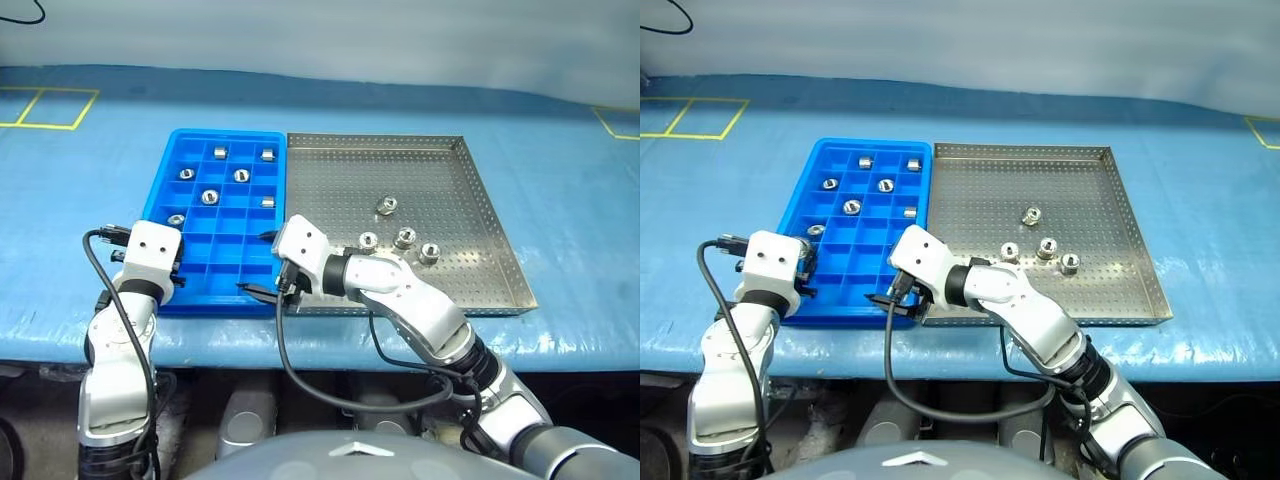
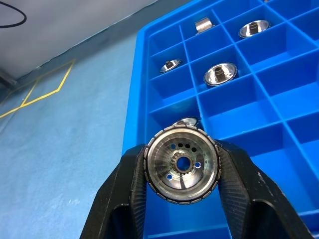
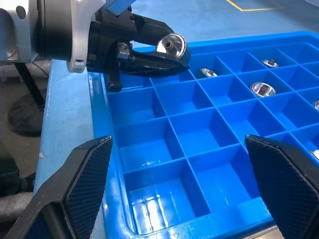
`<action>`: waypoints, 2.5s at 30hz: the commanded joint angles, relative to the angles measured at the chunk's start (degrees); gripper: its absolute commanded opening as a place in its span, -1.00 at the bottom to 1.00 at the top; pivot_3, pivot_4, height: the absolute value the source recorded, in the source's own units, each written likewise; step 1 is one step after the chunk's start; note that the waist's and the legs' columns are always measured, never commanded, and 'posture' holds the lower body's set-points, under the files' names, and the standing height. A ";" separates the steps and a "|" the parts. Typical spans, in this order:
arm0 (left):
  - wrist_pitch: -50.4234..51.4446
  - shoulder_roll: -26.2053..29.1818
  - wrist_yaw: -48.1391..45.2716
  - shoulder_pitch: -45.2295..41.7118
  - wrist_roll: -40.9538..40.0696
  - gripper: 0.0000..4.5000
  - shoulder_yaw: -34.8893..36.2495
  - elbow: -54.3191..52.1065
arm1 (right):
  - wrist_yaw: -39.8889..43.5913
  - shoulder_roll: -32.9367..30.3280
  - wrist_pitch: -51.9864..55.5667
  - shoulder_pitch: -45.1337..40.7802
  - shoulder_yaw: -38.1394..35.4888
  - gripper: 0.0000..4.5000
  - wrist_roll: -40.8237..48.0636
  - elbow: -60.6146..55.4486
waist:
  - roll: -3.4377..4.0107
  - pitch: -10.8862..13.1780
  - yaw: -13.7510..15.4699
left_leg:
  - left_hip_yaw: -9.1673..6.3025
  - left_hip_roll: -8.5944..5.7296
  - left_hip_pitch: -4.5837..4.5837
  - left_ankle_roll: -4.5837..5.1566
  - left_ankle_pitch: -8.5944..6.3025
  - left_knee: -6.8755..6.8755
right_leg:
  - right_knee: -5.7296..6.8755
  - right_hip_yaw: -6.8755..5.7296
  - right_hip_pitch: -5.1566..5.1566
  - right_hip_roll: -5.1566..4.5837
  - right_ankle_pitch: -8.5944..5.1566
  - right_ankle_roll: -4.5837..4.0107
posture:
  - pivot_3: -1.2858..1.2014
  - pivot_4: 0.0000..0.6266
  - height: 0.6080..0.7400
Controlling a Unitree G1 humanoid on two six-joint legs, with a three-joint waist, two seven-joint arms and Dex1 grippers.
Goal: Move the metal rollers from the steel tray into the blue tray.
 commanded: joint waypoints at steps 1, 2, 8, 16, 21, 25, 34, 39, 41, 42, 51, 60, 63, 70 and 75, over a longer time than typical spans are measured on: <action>-0.28 -0.03 0.41 -0.72 -0.64 -0.24 -1.17 0.54 | -0.26 -0.01 -0.71 0.62 -1.37 1.00 -0.25 -2.00 | 0.00 0.00 -0.09 | 0.00 0.00 0.00 0.00 0.00 -0.01 | 0.00 -0.01 -0.01 0.00 0.00 -0.03 | 0.14 -0.52 1.00; -0.20 0.12 0.39 -0.86 -0.67 -0.24 -1.49 1.15 | -0.38 -0.09 -0.59 0.88 -1.52 1.00 -0.34 -2.20 | 0.00 0.00 -0.16 | -0.01 0.00 -0.01 0.00 0.00 -0.02 | 0.01 -0.01 -0.02 0.00 0.02 -0.10 | 0.13 -0.52 1.00; 1.30 0.03 0.40 -1.98 -1.68 0.51 -1.69 2.49 | -1.45 -0.57 0.14 2.35 -2.16 1.00 -0.64 -3.61 | 0.00 0.00 -0.55 | 0.00 0.00 -0.03 0.00 0.00 -0.04 | 0.00 -0.03 -0.05 0.00 0.10 -0.27 | 0.10 -0.52 1.00; 2.02 0.57 -5.19 -11.81 -10.90 0.98 0.35 1.40 | -3.98 -1.13 2.42 4.90 -4.54 1.00 -0.47 -6.83 | 0.00 0.00 -0.92 | -0.04 0.00 -0.03 -0.01 0.00 -0.02 | -0.02 -0.09 -0.01 -0.04 -0.03 -0.06 | 0.03 -0.52 1.00; -0.96 3.63 -14.81 -29.97 -18.77 0.98 -3.32 13.73 | -6.52 -3.64 5.17 9.77 -9.29 1.00 -0.39 -10.89 | 0.00 0.01 -1.16 | -0.11 -0.05 -0.08 -0.02 0.01 -0.01 | -0.03 -0.18 0.00 -0.03 0.11 -0.31 | -0.01 -0.52 1.00; -5.48 4.19 -19.16 -40.78 -19.19 0.98 -9.03 27.48 | -8.67 -4.79 6.67 12.79 -11.66 1.00 -0.82 -12.87 | 0.02 0.00 -2.93 | -0.14 -0.16 -0.01 0.04 -0.01 0.03 | -0.13 -0.20 0.19 -0.04 -0.04 -0.04 | -0.05 -0.52 1.00; -18.34 -4.35 -24.21 -52.82 -15.76 0.98 -22.20 55.06 | -16.74 -2.97 9.30 19.59 -16.60 1.00 -2.73 -16.43 | 0.03 0.01 -6.51 | -0.12 -0.27 -0.10 0.18 -0.09 -0.03 | -0.20 0.05 0.12 -0.02 0.00 0.02 | -0.16 -0.52 1.00; -18.15 -3.86 -30.56 -51.20 -13.91 0.98 -28.92 57.08 | -18.91 -2.68 9.93 22.03 -17.69 1.00 -3.32 -18.61 | 0.03 0.01 -9.25 | 0.10 -0.28 -0.18 0.28 -0.15 -0.04 | -0.15 0.38 -0.09 -0.03 -0.11 0.35 | -0.19 -0.52 1.00; -16.75 -2.83 -33.10 -50.29 -13.79 0.98 -30.64 56.28 | -19.48 -2.54 10.17 22.63 -18.14 1.00 -3.29 -19.13 | 0.04 0.01 -10.24 | 0.12 -0.27 -0.17 0.28 -0.15 -0.04 | -0.09 0.43 -0.13 -0.03 -0.11 0.35 | -0.20 -0.52 1.00; -16.71 -2.15 -34.30 -49.96 -13.59 0.98 -31.48 55.79 | -19.61 -2.53 10.27 22.77 -18.23 1.00 -3.26 -19.26 | 0.04 0.01 -10.61 | 0.13 -0.26 -0.16 0.28 -0.15 -0.04 | -0.05 0.44 -0.14 -0.03 -0.11 0.35 | -0.20 -0.52 1.00; -15.41 0.06 -34.81 -47.88 -9.61 0.98 -34.73 54.76 | -19.87 -2.30 10.03 22.11 -17.71 1.00 -3.06 -18.72 | 0.05 0.01 -12.95 | 0.14 -0.25 -0.15 0.25 -0.12 -0.04 | 0.01 0.51 -0.20 -0.03 -0.10 0.40 | -0.18 -0.52 1.00; -13.35 -0.13 -32.08 -45.38 -10.30 -0.17 -31.58 48.24 | -19.15 -2.15 9.67 20.77 -17.01 1.00 -2.97 -17.61 | 0.05 0.01 -12.66 | 0.14 -0.26 -0.18 0.25 -0.13 -0.08 | 0.01 0.52 -0.24 -0.05 0.01 0.59 | -0.15 -0.52 1.00; -11.16 -0.37 -28.81 -43.64 -11.86 -0.26 -27.44 42.90 | -18.62 -1.92 9.55 19.71 -16.48 1.00 -2.80 -16.83 | 0.05 0.01 -12.50 | 0.14 -0.25 -0.19 0.25 -0.13 -0.08 | 0.02 0.54 -0.28 -0.05 0.02 0.60 | -0.13 -0.52 1.00; -3.62 2.24 -19.28 -34.73 -12.38 -0.26 -16.19 24.15 | -15.37 -1.54 9.07 15.22 -13.67 1.00 -2.01 -13.47 | 0.06 0.01 -10.52 | 0.16 -0.24 -0.15 0.22 -0.11 -0.16 | 0.07 0.56 -0.33 -0.03 0.05 0.63 | -0.03 -0.52 1.00; 3.77 5.59 -13.77 -26.12 -12.15 -0.26 -7.83 9.53 | -11.92 -0.37 7.41 10.40 -10.28 1.00 -1.59 -9.25 | 0.06 0.02 -7.33 | 0.16 -0.22 -0.15 0.14 -0.06 -0.29 | 0.09 0.53 -0.40 -0.01 0.05 0.56 | 0.04 -0.52 1.00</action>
